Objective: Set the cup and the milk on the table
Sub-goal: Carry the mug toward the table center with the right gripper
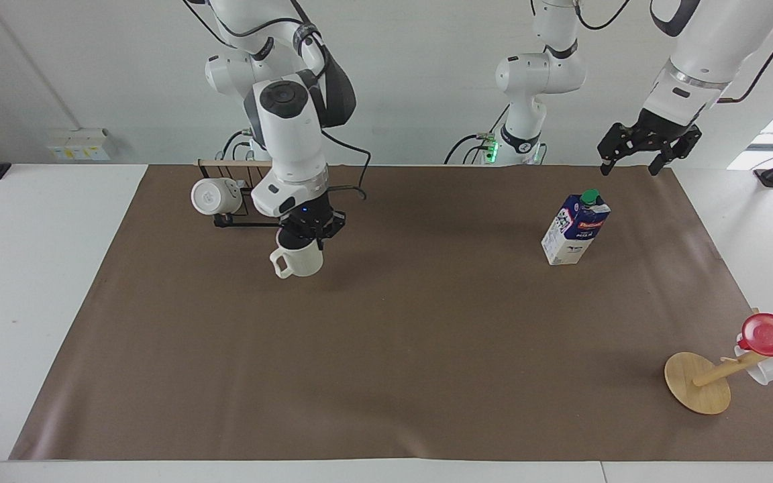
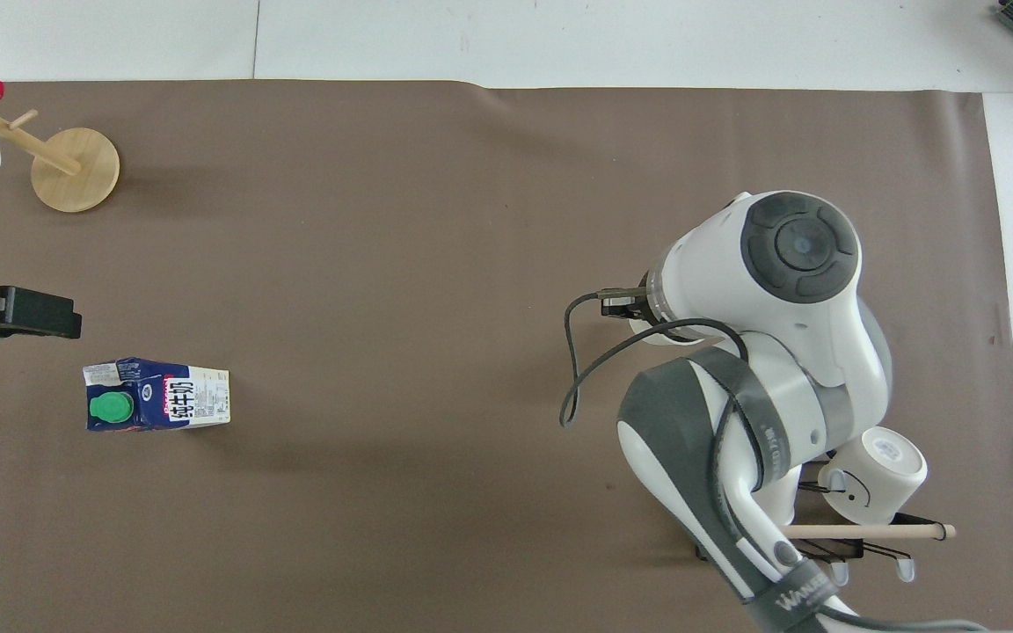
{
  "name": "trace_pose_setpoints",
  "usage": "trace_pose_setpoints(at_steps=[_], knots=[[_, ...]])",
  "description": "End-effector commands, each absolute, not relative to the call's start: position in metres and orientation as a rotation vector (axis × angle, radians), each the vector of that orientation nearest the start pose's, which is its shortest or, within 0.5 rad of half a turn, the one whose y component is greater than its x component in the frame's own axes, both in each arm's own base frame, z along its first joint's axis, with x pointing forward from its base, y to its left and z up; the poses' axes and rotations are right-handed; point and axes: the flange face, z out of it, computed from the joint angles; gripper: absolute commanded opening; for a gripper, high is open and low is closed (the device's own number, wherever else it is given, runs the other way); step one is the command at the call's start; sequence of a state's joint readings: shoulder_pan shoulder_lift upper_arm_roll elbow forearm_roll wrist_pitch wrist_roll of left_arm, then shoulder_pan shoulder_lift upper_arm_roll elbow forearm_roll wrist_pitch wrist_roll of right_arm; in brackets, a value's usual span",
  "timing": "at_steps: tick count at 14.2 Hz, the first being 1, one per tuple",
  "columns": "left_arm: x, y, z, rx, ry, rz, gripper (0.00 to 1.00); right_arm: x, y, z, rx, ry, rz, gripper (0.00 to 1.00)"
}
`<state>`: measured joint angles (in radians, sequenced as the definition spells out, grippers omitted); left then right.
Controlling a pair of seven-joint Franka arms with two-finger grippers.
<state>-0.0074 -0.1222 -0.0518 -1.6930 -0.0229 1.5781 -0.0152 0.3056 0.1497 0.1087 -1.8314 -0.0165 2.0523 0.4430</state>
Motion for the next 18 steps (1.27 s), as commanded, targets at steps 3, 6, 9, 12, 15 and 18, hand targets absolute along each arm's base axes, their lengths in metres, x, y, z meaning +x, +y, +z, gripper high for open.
trace_pose_setpoints(at_steps=[3, 6, 9, 12, 15, 18], knots=[[0.513, -0.029, 0.640, -3.143, 0.062, -0.021, 1.00, 0.552, 0.308, 0.434, -3.062, 0.160, -0.144, 0.00], [0.512, -0.031, 0.638, -3.143, 0.077, -0.007, 1.00, 0.542, 0.337, 0.412, -3.063, 0.139, -0.114, 0.00], [0.510, -0.031, 0.639, -3.142, 0.069, -0.014, 1.00, 0.533, 0.368, 0.393, -3.045, 0.120, -0.142, 0.00], [0.505, -0.030, 0.634, -3.141, 0.069, 0.000, 1.00, 0.532, 0.372, 0.387, -3.044, 0.110, -0.165, 0.00], [0.493, -0.031, 0.625, -3.137, 0.073, -0.007, 1.00, 0.527, 0.380, 0.370, -3.058, 0.084, -0.142, 0.00], [0.487, -0.032, 0.606, -3.136, 0.076, 0.003, 1.00, 0.522, 0.381, 0.363, -3.082, 0.050, -0.142, 0.00]])
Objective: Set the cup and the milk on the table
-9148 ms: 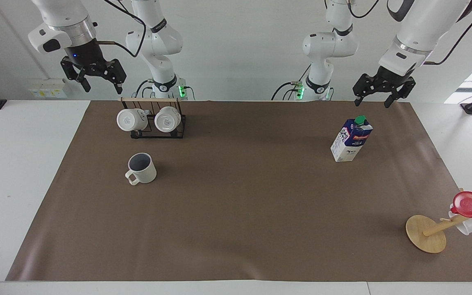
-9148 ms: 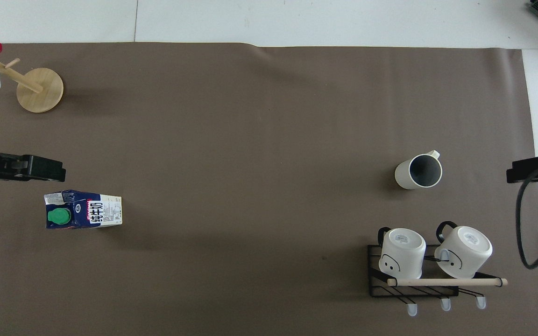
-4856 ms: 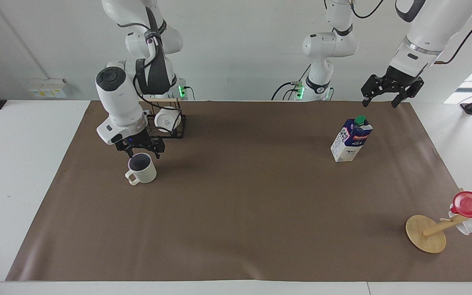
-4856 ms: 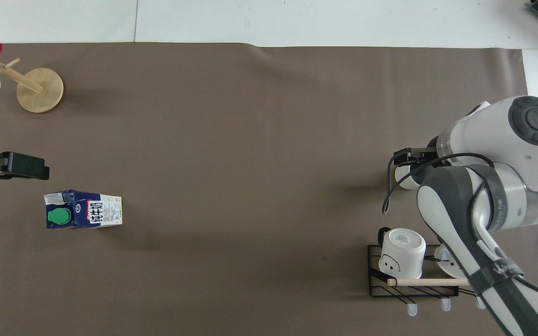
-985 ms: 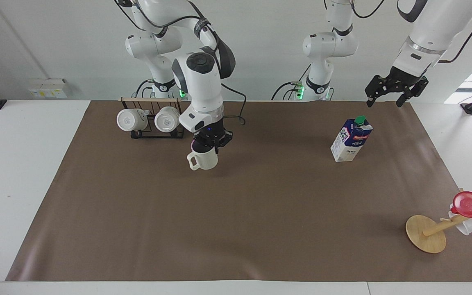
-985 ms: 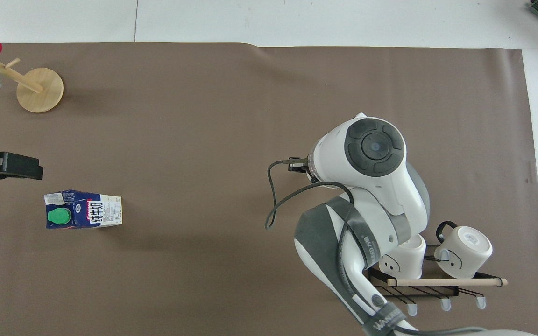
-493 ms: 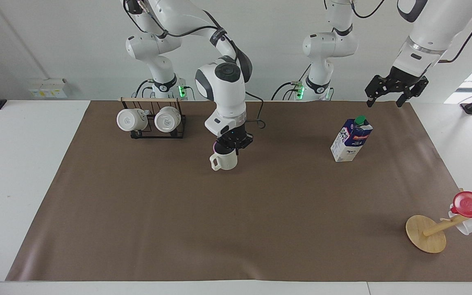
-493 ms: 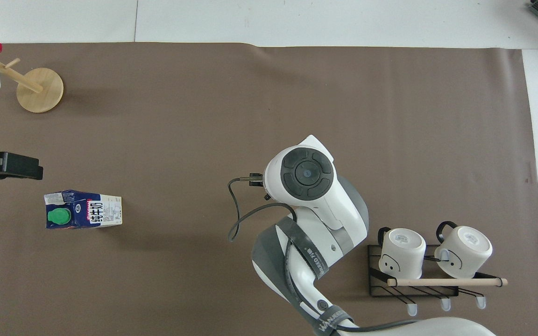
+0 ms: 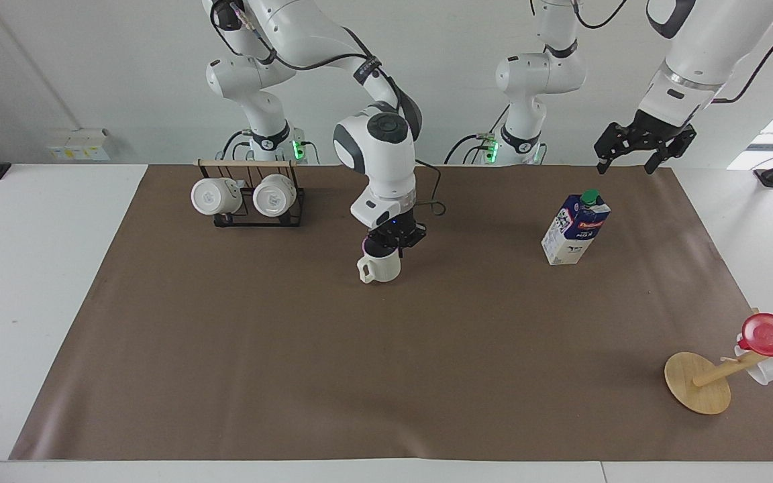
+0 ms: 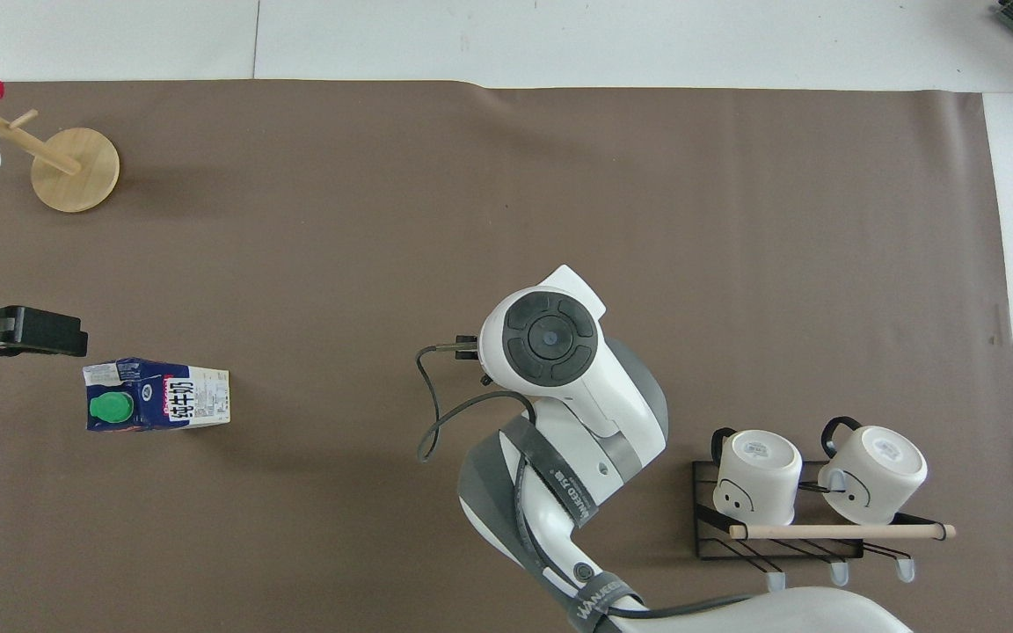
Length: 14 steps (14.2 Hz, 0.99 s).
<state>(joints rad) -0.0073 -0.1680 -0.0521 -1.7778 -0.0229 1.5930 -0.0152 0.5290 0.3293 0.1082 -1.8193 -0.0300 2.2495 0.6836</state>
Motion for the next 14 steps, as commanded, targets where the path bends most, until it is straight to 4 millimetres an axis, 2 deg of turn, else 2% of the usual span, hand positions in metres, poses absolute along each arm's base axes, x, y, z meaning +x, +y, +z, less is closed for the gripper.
trace_pose_setpoints(at_steps=[1, 6, 9, 14], knots=[[0.487, -0.033, 0.599, -3.135, 0.083, 0.003, 1.00, 0.521, 0.379, 0.361, -3.091, 0.048, -0.137, 0.00], [0.480, -0.041, 0.568, -3.132, 0.113, -0.028, 1.00, 0.516, 0.378, 0.353, -3.117, 0.008, -0.130, 0.00], [0.477, -0.037, 0.547, -3.132, 0.109, -0.031, 1.00, 0.514, 0.375, 0.350, -3.129, -0.065, -0.117, 0.00], [0.458, -0.037, 0.525, -3.128, 0.112, -0.062, 1.00, 0.513, 0.375, 0.350, -3.130, -0.112, -0.112, 0.00]])
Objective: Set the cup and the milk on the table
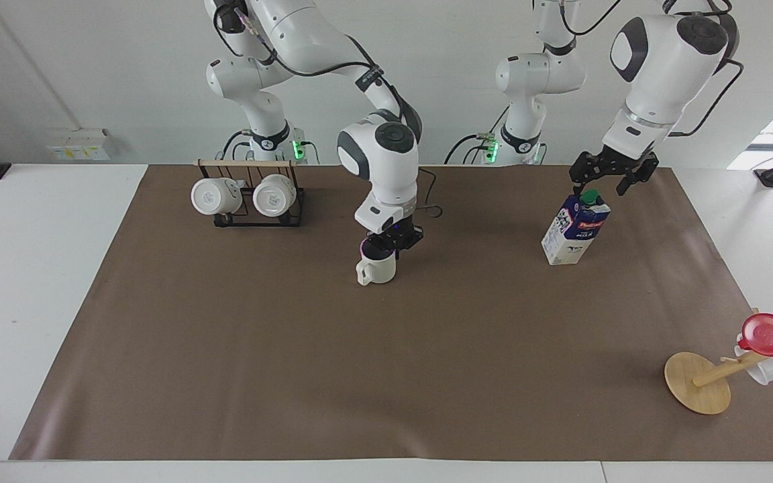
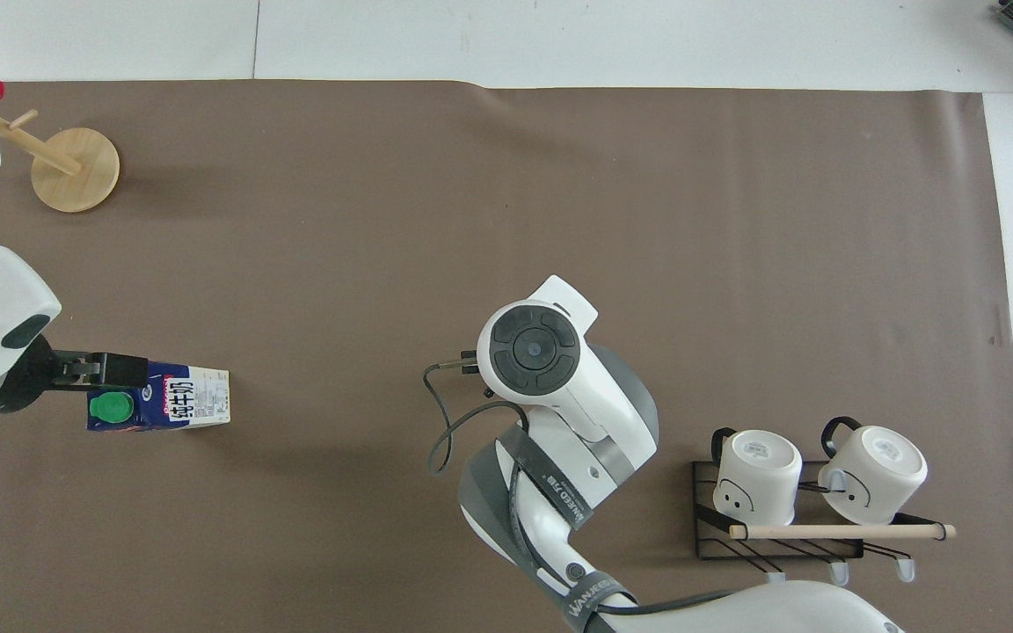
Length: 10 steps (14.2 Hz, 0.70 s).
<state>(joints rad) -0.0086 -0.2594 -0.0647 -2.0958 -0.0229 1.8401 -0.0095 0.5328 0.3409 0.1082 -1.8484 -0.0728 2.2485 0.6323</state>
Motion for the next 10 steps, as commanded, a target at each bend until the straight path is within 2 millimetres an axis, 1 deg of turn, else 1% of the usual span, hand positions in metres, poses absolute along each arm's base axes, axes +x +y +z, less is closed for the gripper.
trace_pose_setpoints(at_steps=[1, 2, 3, 4, 5, 7, 10], knots=[[0.455, -0.036, 0.520, -3.128, 0.109, -0.065, 1.00, 0.513, 0.375, 0.349, -3.131, -0.112, -0.110, 0.00], [0.454, -0.035, 0.516, -3.128, 0.104, -0.067, 1.00, 0.513, 0.375, 0.350, -3.129, -0.108, -0.111, 0.31], [0.454, -0.033, 0.515, -3.128, 0.102, -0.069, 1.00, 0.513, 0.375, 0.350, -3.126, -0.102, -0.114, 0.74], [0.454, -0.032, 0.514, -3.128, 0.097, -0.074, 1.00, 0.514, 0.375, 0.350, -3.124, -0.094, -0.117, 0.85], [0.454, -0.031, 0.511, -3.128, 0.094, -0.081, 1.00, 0.514, 0.375, 0.351, -3.123, -0.089, -0.119, 0.99], [0.452, -0.031, 0.500, -3.127, 0.094, -0.079, 1.00, 0.515, 0.377, 0.352, -3.121, -0.087, -0.129, 1.00], [0.453, -0.030, 0.499, -3.127, 0.092, -0.100, 1.00, 0.519, 0.383, 0.366, -3.103, -0.094, -0.173, 1.00]])
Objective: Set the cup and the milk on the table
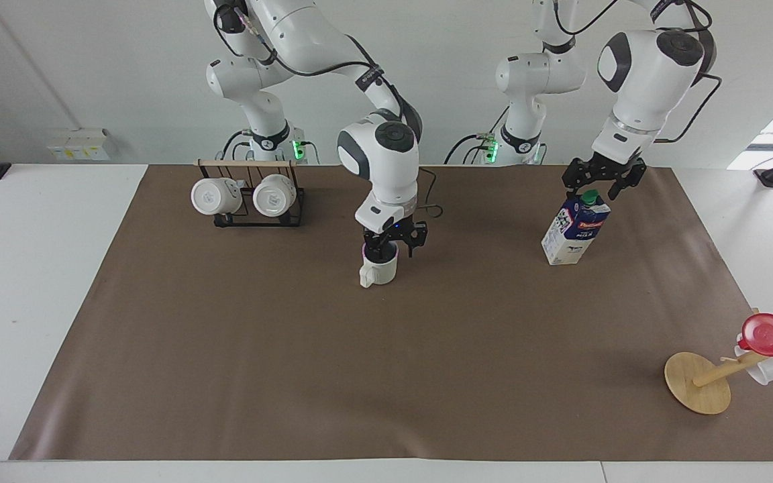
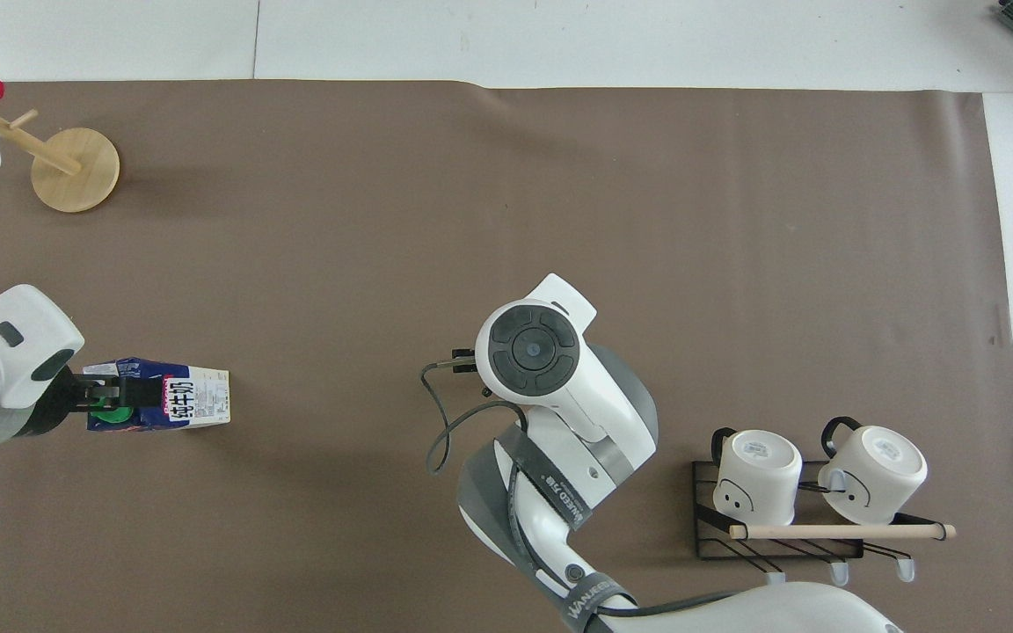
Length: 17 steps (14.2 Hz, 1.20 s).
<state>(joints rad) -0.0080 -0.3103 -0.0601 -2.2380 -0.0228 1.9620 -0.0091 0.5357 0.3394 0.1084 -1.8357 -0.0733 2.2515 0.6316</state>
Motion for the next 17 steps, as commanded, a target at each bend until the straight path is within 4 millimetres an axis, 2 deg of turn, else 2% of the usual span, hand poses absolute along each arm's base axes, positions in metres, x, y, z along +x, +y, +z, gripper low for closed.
trace_pose_setpoints(at_steps=[1, 4, 7, 11, 14, 15, 17], knots=[[0.453, -0.030, 0.497, -3.127, 0.092, -0.105, 1.00, 0.523, 0.380, 0.377, -3.094, -0.085, -0.197, 1.00], [0.452, -0.029, 0.483, -3.125, 0.129, -0.115, 1.00, 0.530, 0.362, 0.417, -3.066, -0.039, -0.264, 1.00], [0.454, -0.024, 0.480, -3.122, 0.139, -0.138, 1.00, 0.538, 0.336, 0.451, -3.056, 0.010, -0.313, 1.00], [0.452, -0.022, 0.461, -3.122, 0.134, -0.155, 1.00, 0.544, 0.297, 0.481, -3.077, 0.048, -0.317, 1.00], [0.451, -0.023, 0.458, -3.122, 0.137, -0.153, 1.00, 0.549, 0.266, 0.496, -3.096, 0.117, -0.299, 1.00], [0.451, -0.023, 0.458, -3.122, 0.139, -0.150, 1.00, 0.554, 0.246, 0.505, -3.098, 0.166, -0.306, 1.00], [0.452, -0.023, 0.458, -3.122, 0.146, -0.150, 0.80, 0.558, 0.215, 0.520, -3.101, 0.208, -0.301, 1.00]])
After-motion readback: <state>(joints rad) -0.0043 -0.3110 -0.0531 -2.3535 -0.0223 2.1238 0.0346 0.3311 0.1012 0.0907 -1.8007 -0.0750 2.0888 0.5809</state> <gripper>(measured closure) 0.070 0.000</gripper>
